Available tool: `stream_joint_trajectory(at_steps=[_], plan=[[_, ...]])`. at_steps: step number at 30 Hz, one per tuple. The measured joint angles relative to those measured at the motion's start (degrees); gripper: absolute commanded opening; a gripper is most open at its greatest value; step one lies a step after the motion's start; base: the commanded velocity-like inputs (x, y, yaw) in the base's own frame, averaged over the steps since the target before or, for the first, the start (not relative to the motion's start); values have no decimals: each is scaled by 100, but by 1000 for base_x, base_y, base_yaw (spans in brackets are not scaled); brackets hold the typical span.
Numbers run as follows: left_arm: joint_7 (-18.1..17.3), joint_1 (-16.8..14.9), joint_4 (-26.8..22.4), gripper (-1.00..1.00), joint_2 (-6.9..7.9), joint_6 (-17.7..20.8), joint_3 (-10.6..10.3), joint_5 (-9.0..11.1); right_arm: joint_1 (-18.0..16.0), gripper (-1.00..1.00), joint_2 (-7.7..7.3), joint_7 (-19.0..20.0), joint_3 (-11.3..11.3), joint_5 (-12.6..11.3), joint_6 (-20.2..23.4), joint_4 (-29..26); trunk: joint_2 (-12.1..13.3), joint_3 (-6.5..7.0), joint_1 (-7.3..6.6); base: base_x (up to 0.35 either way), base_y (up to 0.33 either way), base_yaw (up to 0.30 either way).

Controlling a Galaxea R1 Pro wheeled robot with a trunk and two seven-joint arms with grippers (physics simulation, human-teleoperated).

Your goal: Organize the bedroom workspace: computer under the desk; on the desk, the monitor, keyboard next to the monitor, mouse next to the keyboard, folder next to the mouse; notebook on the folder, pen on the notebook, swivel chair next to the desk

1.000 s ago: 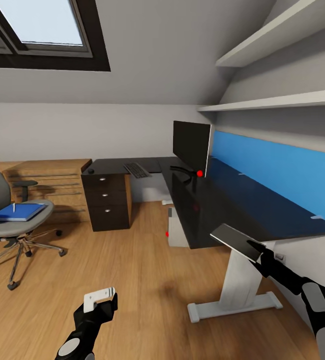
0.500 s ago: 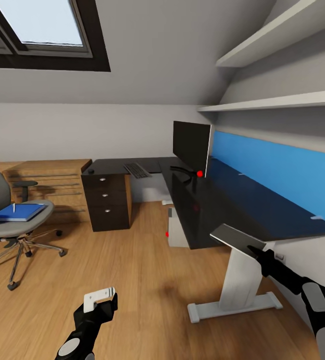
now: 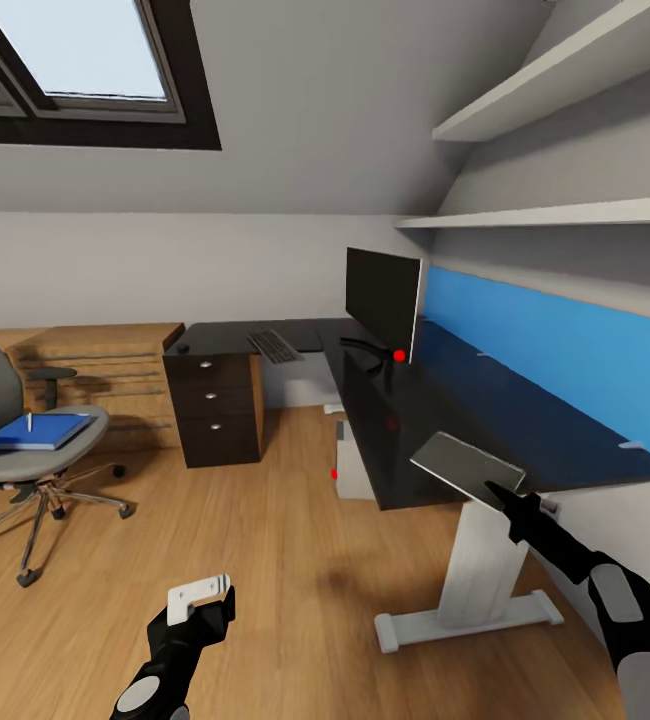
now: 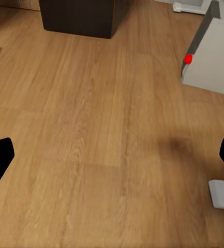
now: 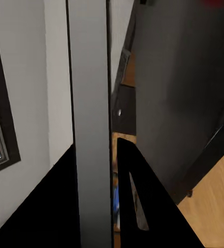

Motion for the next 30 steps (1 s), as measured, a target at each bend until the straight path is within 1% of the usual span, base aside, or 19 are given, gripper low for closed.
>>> stream_joint_trajectory(at_steps=[10,16,19,21,22,23,25,27,28,30], plan=[[0,0,0,100,0,2,0,-2,0,-100,20,46,5,6,-1,2,401,180,-220,0,0,0],[0,0,0,100,0,4,0,-3,0,-100,82,48,15,10,-3,-3,642,293,-351,0,0,39],[0,1,18,100,-4,5,1,-1,0,-100,164,44,54,37,-12,-12,643,310,-352,0,0,144],[0,1,53,100,-6,5,-3,-2,0,-100,206,39,130,47,-24,-17,643,322,-352,0,0,164],[0,1,76,100,-7,5,-8,-5,0,-100,225,35,211,58,-30,-19,643,329,-352,0,0,173],[0,1,98,100,-8,5,-12,-9,0,-100,251,32,357,72,-44,-20,643,336,-352,0,0,174],[-2,1,115,100,-8,3,-19,-10,-1,-100,276,32,481,63,-52,-28,643,350,-352,0,3,176],[-14,1,206,100,-9,-2,-25,-11,-1,-100,456,33,803,39,-113,-308,642,365,-354,82,145,177],[-15,1,210,100,-9,-2,-24,-13,-1,-100,482,29,850,99,-155,-342,643,372,-353,120,197,177],[-18,1,218,100,-10,-2,-24,-13,1,-100,535,27,979,106,-169,-408,643,386,-354,139,221,167]])
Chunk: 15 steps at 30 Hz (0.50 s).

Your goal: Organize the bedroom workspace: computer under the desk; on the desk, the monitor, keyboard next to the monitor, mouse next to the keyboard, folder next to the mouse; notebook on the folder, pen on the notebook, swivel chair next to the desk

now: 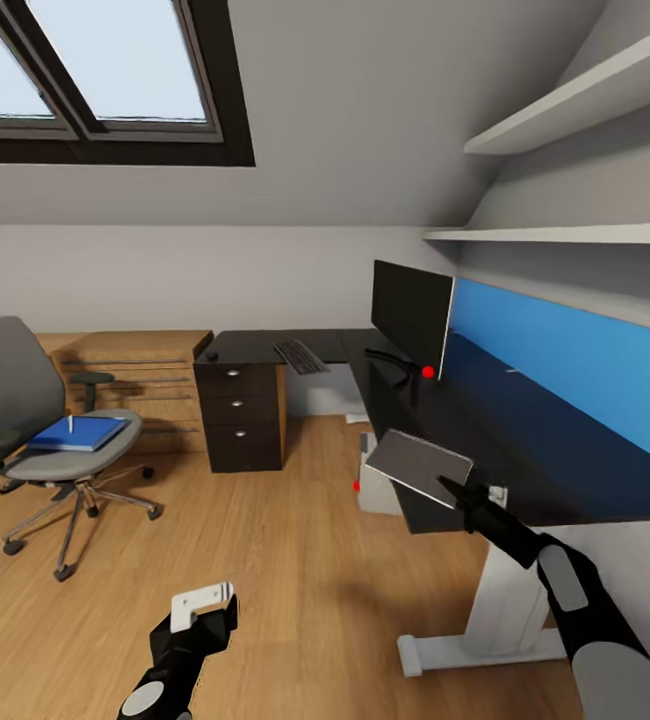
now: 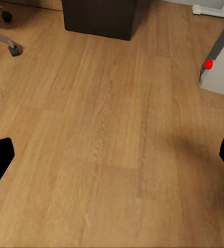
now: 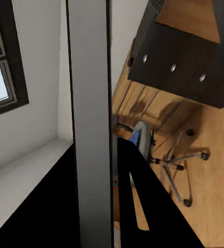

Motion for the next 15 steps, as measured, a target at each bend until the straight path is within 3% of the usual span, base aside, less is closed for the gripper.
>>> stream_joint_trajectory(at_steps=[2,6,12,15], plan=[[-4,-1,7,100,0,0,-1,-3,3,-100,60,-7,282,10,-4,-54,0,12,0,168,256,100],[2,-1,9,100,0,0,-2,-4,7,-100,165,-5,515,16,-13,-63,0,22,0,185,264,30],[9,-1,27,100,-7,2,-9,-4,5,-100,216,-3,818,23,-44,8,0,23,-1,208,227,3],[1,-1,35,100,-8,3,-10,-1,2,-100,220,9,845,-16,-76,52,0,24,0,198,167,0]])
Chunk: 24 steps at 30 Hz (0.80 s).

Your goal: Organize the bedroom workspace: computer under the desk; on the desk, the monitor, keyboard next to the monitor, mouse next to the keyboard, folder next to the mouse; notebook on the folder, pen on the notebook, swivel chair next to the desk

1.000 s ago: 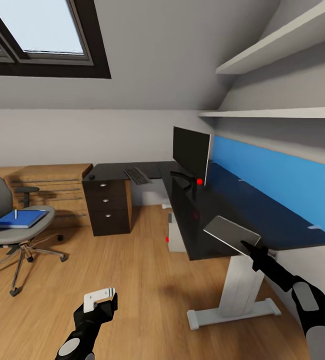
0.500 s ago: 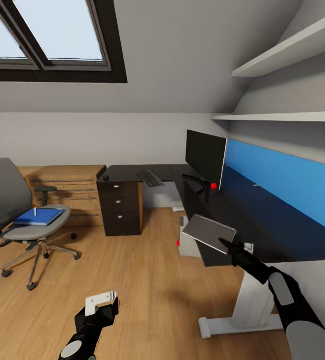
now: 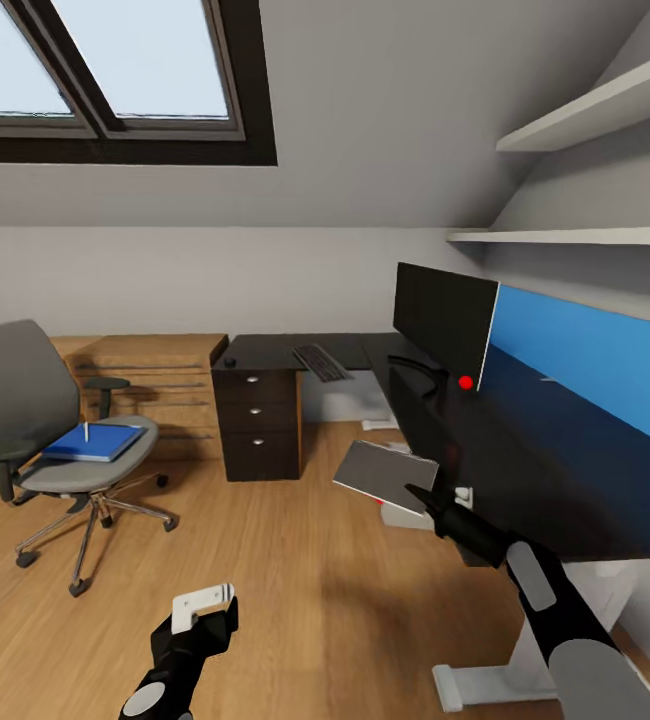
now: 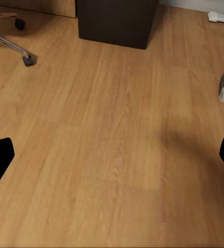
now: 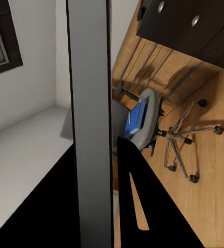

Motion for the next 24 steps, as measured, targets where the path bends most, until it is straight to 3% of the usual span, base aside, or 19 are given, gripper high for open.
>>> stream_joint_trajectory(at_steps=[24], plan=[[-9,0,1,100,0,-3,0,1,6,-100,-41,603,-11,-35,36,32,0,0,-1,189,181,0]])
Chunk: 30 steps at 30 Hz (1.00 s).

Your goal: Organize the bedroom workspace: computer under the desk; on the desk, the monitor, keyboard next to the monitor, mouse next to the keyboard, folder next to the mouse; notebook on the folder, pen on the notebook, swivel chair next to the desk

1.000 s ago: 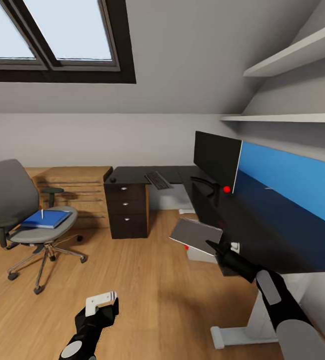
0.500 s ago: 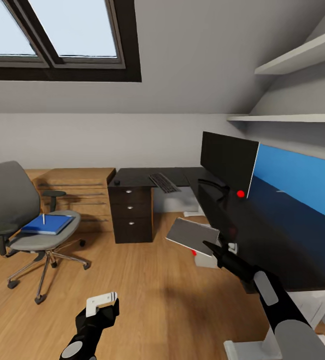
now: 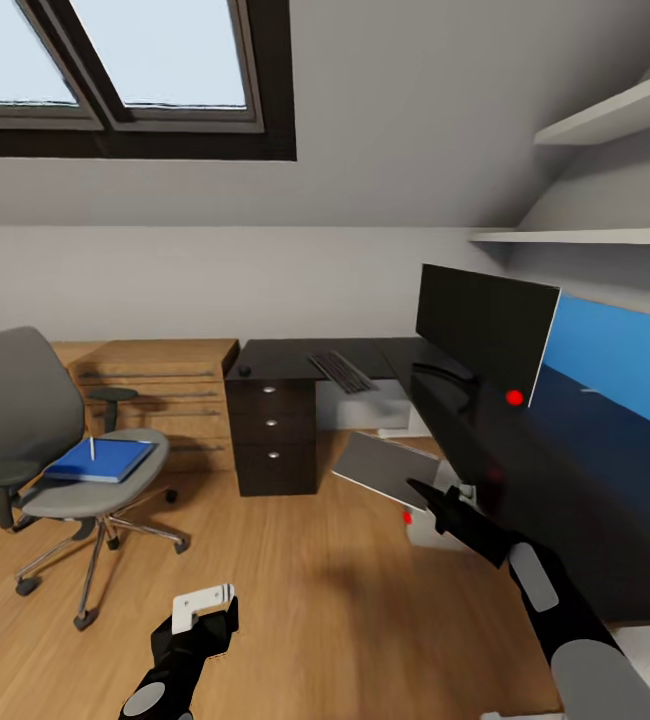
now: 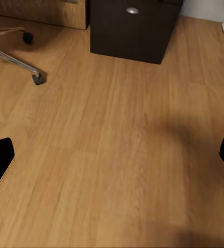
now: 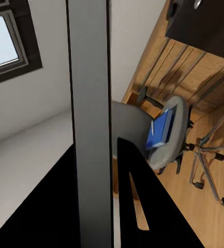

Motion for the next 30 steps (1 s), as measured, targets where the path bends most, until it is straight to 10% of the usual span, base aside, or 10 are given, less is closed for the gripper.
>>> stream_joint_trajectory(at_steps=[30], plan=[[8,0,8,100,-3,-1,0,-1,6,-100,10,-13,16,35,-37,-10,0,0,-1,305,125,0]])
